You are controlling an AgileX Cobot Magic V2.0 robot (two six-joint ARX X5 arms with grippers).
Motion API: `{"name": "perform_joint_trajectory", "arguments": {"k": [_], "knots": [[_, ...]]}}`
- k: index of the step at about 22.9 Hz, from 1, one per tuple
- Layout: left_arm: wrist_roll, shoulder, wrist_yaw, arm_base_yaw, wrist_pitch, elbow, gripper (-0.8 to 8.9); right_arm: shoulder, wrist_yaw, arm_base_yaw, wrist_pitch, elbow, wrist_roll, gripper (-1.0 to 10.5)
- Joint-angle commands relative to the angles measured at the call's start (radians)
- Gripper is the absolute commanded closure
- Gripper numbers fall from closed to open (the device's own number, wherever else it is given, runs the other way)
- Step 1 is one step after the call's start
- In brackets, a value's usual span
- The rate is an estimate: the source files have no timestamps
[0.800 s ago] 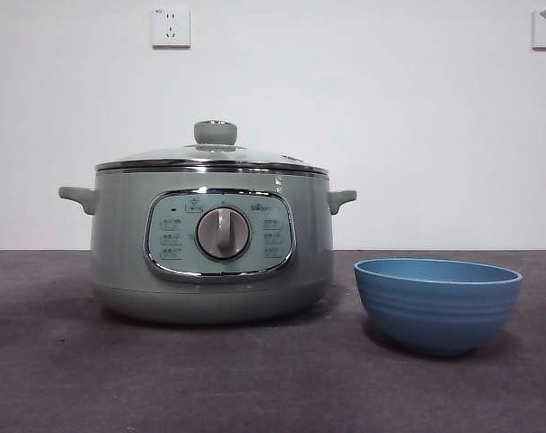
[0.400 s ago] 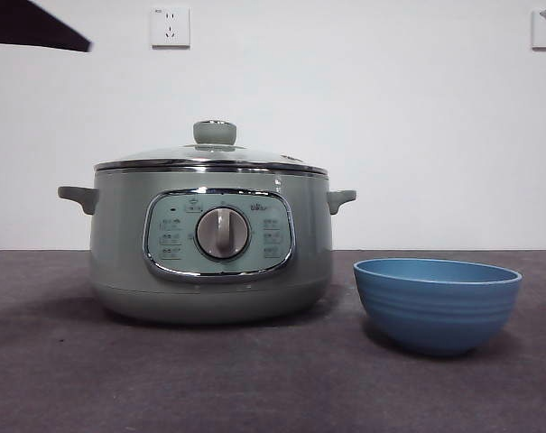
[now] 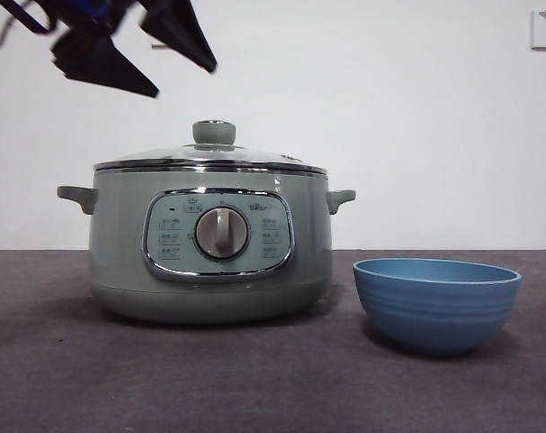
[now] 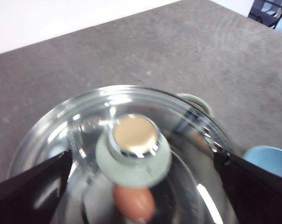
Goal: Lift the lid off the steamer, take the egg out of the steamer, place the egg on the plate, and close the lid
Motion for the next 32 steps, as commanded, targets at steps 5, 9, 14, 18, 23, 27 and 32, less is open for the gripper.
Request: {"name": "perform_joint_trajectory", "arguments": {"k": [5, 9, 14, 18, 23, 27, 32], "knots": [[0.023, 0.144, -0.029, -0.013, 0.156, 0.007, 2.82, 0.000, -0.001, 0.002, 0.005, 0.005, 0.008, 3.5], [0.023, 0.180, -0.048, -0.016, 0.210, 0.007, 2.82, 0.000, -0.001, 0.002, 0.006, 0.005, 0.010, 3.5], [0.023, 0.223, -0.044, -0.036, 0.249, 0.007, 2.82, 0.000, -0.001, 0.002, 0.005, 0.005, 0.010, 3.5], [0.023, 0.239, -0.048, -0.054, 0.258, 0.007, 2.82, 0.000, -0.001, 0.002, 0.005, 0.005, 0.010, 3.5], [0.019, 0.239, -0.055, -0.059, 0.256, 0.007, 4.96, 0.000, -0.001, 0.002, 0.005, 0.005, 0.010, 3.5], [0.019, 0.239, -0.055, -0.059, 0.222, 0.007, 6.64, 0.000, -0.001, 0.002, 0.006, 0.005, 0.010, 3.5], [0.012, 0.239, -0.047, -0.059, 0.219, 0.007, 8.26, 0.000, -0.001, 0.002, 0.006, 0.005, 0.010, 3.5]]}}
